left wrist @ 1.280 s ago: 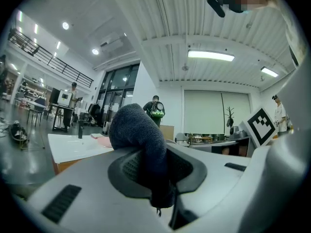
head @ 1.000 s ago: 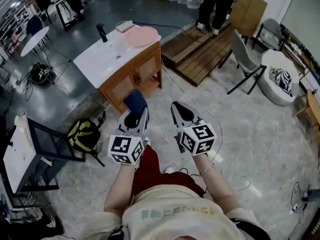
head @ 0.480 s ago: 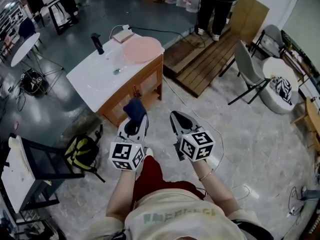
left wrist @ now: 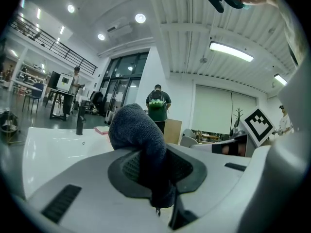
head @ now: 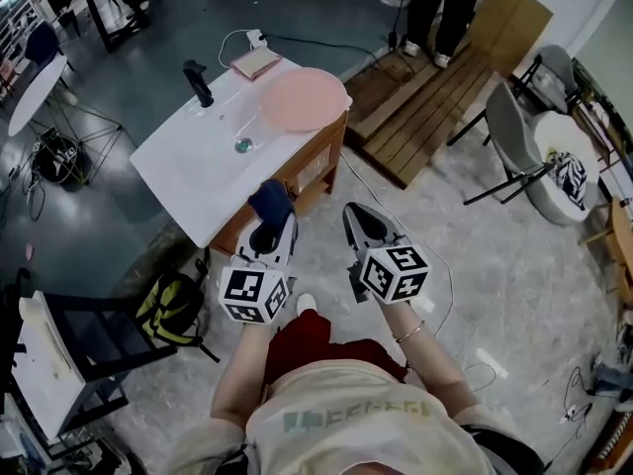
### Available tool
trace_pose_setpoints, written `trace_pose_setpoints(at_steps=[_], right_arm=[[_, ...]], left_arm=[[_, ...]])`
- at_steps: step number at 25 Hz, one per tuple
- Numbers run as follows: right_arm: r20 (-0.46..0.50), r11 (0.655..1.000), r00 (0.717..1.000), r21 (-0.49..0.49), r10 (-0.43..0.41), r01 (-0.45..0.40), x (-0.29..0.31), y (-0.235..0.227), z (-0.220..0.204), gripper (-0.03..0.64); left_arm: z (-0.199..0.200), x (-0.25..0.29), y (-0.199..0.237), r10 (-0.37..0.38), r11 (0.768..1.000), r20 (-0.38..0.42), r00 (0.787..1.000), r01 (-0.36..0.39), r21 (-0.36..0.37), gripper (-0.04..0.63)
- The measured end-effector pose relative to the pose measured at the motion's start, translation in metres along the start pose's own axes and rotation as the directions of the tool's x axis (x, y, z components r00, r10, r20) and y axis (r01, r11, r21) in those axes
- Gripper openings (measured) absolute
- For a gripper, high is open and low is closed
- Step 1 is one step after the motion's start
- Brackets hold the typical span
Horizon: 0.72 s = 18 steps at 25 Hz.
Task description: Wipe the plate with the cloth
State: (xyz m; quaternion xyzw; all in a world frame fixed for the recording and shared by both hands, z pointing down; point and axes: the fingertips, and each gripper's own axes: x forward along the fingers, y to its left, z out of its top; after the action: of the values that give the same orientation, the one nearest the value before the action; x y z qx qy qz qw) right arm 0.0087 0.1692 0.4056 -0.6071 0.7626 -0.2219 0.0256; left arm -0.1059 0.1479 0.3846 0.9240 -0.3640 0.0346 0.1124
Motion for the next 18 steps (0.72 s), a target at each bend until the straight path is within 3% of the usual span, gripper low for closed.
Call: trace_pose_setpoints(at_steps=[8,18], right_arm=[[0.004,0.998,0.998,-0.01,-0.058,0.059,0.049,-0.017,0.014,0.038],[0.009,0.995,0.996,0.047,-0.085,0.085,0.104,-0.075,0.041,0.038]], left_arm=[[0.005,0.036,0.048,-0.023,1.0,-0.015,1.0,0.023,-0.007,0.078],[0.018,0.104,0.072,-0.04,0.998,-0.039,0.998,0.043,0.055,0.078]])
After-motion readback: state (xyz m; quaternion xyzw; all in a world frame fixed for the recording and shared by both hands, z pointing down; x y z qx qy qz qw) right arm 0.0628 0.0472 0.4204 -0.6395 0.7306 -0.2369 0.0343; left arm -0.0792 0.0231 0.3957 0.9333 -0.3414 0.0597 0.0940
